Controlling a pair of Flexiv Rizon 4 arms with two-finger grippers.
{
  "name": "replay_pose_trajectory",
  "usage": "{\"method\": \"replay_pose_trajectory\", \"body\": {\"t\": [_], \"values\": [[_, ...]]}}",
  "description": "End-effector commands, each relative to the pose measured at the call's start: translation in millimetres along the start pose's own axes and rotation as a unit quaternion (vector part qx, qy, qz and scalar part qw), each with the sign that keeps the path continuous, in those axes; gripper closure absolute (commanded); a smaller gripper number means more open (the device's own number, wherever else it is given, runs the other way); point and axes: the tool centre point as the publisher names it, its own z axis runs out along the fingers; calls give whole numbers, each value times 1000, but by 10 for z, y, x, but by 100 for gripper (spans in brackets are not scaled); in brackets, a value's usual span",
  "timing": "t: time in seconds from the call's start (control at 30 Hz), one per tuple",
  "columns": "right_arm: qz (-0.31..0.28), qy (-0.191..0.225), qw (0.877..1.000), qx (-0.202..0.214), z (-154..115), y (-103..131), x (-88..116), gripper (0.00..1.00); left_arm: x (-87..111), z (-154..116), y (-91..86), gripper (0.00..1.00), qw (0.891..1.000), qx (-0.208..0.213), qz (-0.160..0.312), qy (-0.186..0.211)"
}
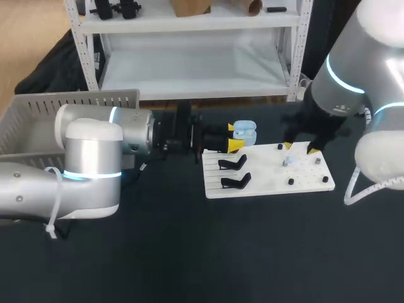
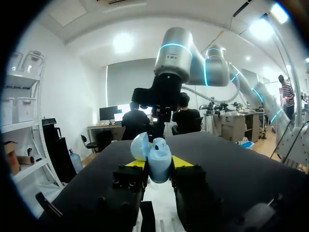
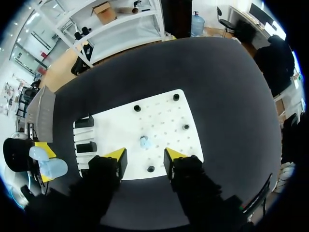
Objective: Pick up each earbud case from the left stands, insert the matching earbuds, close the lid, and place the case in the box.
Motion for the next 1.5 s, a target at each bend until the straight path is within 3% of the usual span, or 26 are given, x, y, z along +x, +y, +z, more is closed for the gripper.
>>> {"method": "replay_pose_trajectory", "body": {"t": [0.03,0.93,1.5], "values": [[-2,11,1000,-2,132,40,-12,52,6,0,-2,100,1000,-1,1,-1],[24,40,998,-34,357,37,116,56,6,0,-2,100,1000,-1,1,-1],[38,41,998,-42,443,22,51,63,6,0,-2,100,1000,-1,1,-1]]}}
